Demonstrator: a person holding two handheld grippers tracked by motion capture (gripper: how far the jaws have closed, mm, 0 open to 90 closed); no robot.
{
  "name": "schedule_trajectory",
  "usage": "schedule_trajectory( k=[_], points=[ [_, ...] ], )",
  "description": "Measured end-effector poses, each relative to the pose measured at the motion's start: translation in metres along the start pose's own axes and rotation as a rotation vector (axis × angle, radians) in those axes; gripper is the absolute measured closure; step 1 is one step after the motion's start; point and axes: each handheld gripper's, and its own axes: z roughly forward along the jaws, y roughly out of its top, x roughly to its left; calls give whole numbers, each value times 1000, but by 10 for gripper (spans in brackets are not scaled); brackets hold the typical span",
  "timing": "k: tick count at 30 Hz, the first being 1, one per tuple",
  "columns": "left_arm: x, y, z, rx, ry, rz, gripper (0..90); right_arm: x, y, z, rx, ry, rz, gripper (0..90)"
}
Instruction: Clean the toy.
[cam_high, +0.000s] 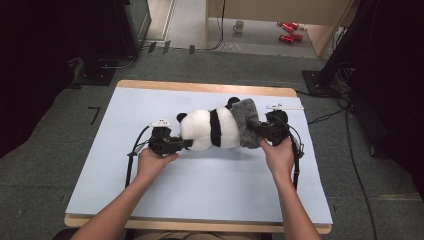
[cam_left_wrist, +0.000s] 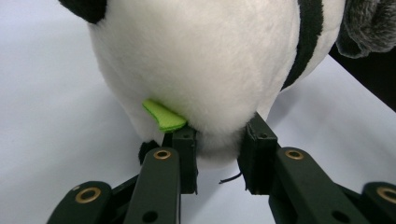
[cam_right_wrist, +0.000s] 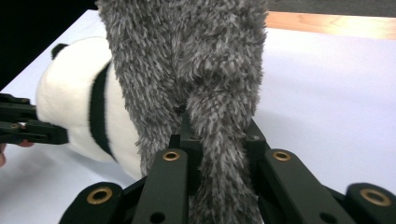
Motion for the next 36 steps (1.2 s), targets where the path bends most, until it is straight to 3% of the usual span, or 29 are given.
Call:
schedule_trajectory(
  k=[4,8,11,14,16,19,22,29,33,36],
  points=[
    [4,3,-13,14,-18,5,720,2,4,-11,-30,59,27,781],
    [8,3,-20,44,-61,18,719,26,13,-19,-56,126,-20,781],
    [8,2,-21,48,-65,35,716,43,12,-10,-18,168,-55,781],
    [9,0,-19,47,-54,40,708,51,7,5,33,159,-85,781],
    [10,-2,-18,48,-32,44,681,49,2,14,55,141,-95,780],
    [13,-3,-19,22,-32,39,579,42,1,19,45,172,-62,780],
    [16,-6,-18,13,-37,58,494,41,2,20,43,176,-59,780],
    [26,-10,-18,2,-73,49,452,40,2,21,36,179,-61,779],
    [30,-14,-18,29,-103,63,425,38,2,20,35,171,-59,778],
    [32,-18,-11,71,-88,85,414,36,3,20,31,171,-56,777]
  ],
)
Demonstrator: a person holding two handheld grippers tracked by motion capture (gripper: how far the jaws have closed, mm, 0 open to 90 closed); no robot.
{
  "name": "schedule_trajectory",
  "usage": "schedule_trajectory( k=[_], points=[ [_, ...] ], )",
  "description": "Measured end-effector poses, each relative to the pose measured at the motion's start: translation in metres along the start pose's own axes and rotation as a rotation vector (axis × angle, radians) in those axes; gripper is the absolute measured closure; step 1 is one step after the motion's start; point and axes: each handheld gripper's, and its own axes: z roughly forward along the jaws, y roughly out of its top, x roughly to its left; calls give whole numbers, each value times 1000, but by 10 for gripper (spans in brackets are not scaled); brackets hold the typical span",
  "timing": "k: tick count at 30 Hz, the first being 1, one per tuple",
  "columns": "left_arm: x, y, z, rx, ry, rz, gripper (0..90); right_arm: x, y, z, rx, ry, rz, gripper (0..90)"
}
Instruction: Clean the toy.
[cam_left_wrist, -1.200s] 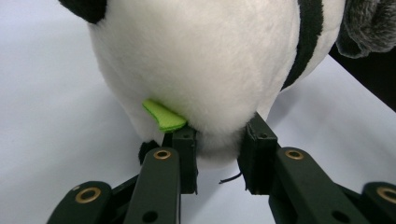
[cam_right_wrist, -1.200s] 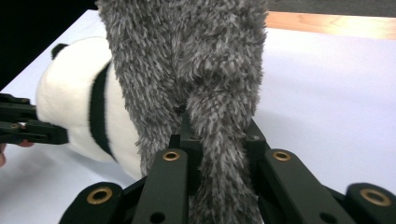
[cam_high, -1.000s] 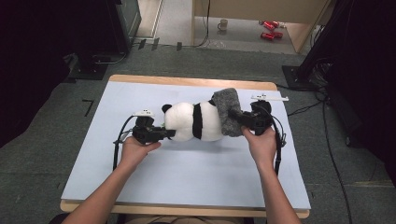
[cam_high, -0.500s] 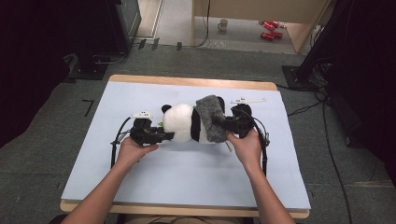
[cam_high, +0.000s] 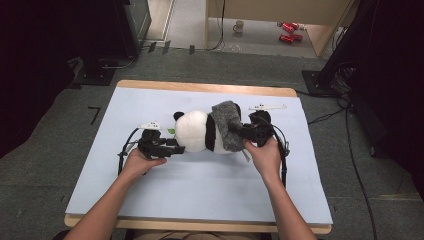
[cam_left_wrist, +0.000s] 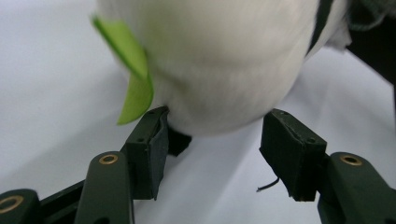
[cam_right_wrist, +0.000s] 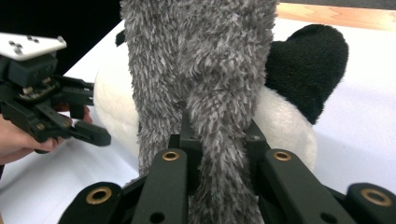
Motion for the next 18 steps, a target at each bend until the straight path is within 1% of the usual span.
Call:
schedule_trajectory(
  k=[2,3,5,6,8,10,13,18],
  points=[
    [1,-1,3,-7,2,0,417,-2,0,-1,1,-2,7,777],
    [1,-1,4,-17,3,-4,419,-2,0,-1,1,-1,7,777],
    [2,0,4,-45,17,1,426,-2,0,-1,1,-5,6,776],
    [3,-1,5,-56,15,-5,426,-2,0,-1,0,-6,6,776],
    [4,-1,8,-61,10,1,405,-3,0,-1,-1,-6,8,776],
    [4,-2,10,-53,25,13,367,-3,0,0,1,1,8,776],
    [5,-3,12,-52,29,21,348,-2,0,0,4,1,2,776],
    [8,-4,16,-61,33,13,337,-1,-1,2,5,5,2,776]
  ],
)
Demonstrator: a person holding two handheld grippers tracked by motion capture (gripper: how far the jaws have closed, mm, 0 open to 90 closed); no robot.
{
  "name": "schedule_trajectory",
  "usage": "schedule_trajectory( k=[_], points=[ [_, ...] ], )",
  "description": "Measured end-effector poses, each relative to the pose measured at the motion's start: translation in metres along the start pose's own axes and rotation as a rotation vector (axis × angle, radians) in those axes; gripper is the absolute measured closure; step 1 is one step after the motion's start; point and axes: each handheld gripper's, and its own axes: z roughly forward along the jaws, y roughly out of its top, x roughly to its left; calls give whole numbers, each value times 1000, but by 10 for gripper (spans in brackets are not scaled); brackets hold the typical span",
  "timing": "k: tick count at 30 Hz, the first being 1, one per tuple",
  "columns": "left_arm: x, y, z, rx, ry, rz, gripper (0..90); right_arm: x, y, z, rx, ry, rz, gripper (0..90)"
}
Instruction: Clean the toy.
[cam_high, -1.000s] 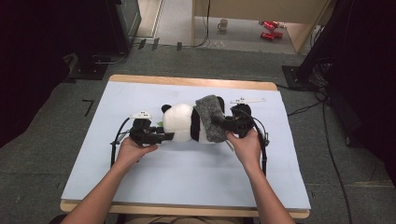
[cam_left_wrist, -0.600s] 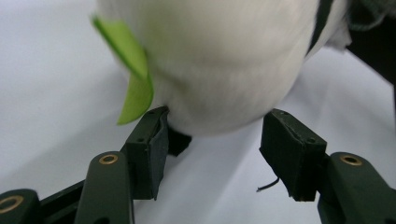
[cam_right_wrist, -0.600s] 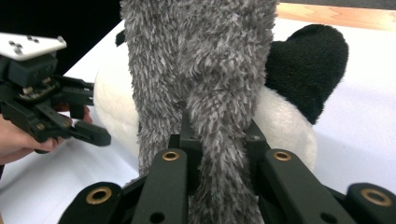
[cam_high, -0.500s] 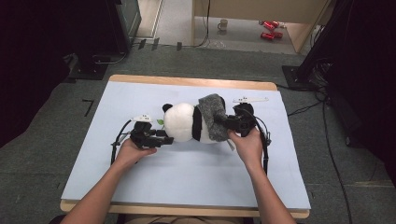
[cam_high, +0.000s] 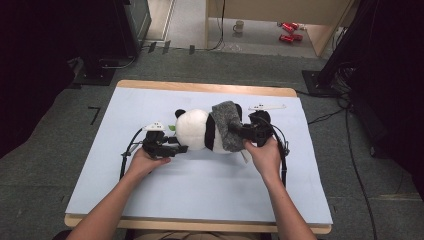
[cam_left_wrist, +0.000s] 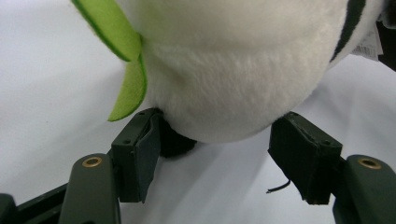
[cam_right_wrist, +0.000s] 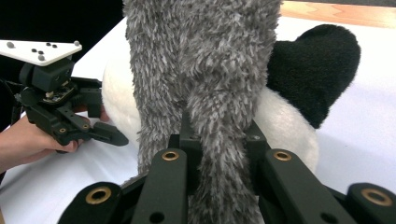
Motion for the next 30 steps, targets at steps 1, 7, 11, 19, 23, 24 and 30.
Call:
schedule_trajectory(
  k=[1,7,11,19,23,24,30],
  points=[
    [1,0,1,-4,1,-6,338,0,0,0,0,-1,-2,775],
    [-5,2,2,-6,-5,-4,624,0,0,0,-7,-4,1,777],
    [-10,3,2,4,6,-10,730,7,3,-4,-21,13,14,792],
    [-33,6,2,13,4,-3,773,41,7,16,14,108,-34,790],
    [-40,5,-2,-1,-5,-42,785,60,3,34,33,177,-45,788],
    [-41,5,-3,-3,-7,-53,787,64,2,38,40,185,-52,787],
    [-43,2,-7,5,-13,-102,793,71,-9,61,74,153,-97,774]
  ],
)
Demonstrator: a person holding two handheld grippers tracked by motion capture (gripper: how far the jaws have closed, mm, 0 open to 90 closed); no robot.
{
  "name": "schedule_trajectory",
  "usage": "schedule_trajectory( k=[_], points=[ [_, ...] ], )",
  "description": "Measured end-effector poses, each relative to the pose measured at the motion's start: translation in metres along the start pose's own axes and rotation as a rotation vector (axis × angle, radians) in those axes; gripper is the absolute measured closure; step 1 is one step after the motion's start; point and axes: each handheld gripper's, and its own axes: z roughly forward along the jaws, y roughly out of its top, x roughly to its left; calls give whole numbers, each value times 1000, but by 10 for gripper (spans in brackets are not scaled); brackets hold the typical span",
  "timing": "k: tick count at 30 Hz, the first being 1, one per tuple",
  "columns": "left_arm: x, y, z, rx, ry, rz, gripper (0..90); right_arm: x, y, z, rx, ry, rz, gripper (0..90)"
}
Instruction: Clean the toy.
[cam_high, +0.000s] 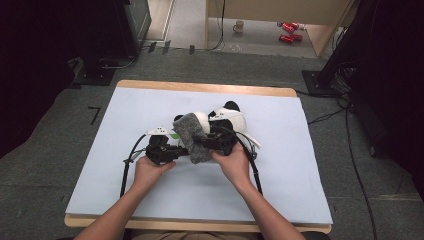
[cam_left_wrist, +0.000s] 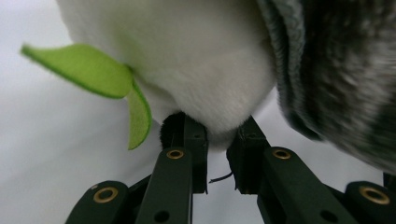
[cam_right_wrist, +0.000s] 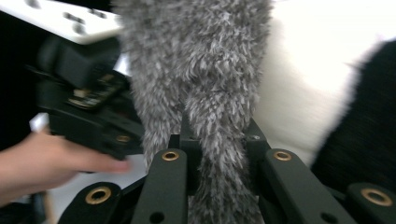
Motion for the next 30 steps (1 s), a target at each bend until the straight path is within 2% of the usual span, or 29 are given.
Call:
schedule_trajectory(
  k=[3,6,7,9,11,16,25,27,30],
  points=[
    [4,-1,2,7,7,-19,798,-11,-3,1,16,-17,13,773],
    [12,-1,1,12,13,-40,803,-17,-3,-4,26,-78,-8,772],
    [13,-1,1,11,15,-41,803,-22,-4,-8,24,-109,-6,772],
    [18,0,0,11,9,-49,803,-30,-4,-15,17,-128,16,775],
    [19,1,1,5,7,-48,804,-38,-5,-23,-5,-130,46,776],
    [22,4,0,0,13,-49,804,-51,-5,-41,-40,-159,69,774],
    [22,9,0,-1,11,-38,806,-84,-14,-72,-103,-235,165,768],
    [22,9,0,2,16,-37,806,-89,-16,-77,-107,-255,178,770],
    [22,9,0,3,20,-37,805,-92,-16,-83,-116,-252,197,777]
  ],
)
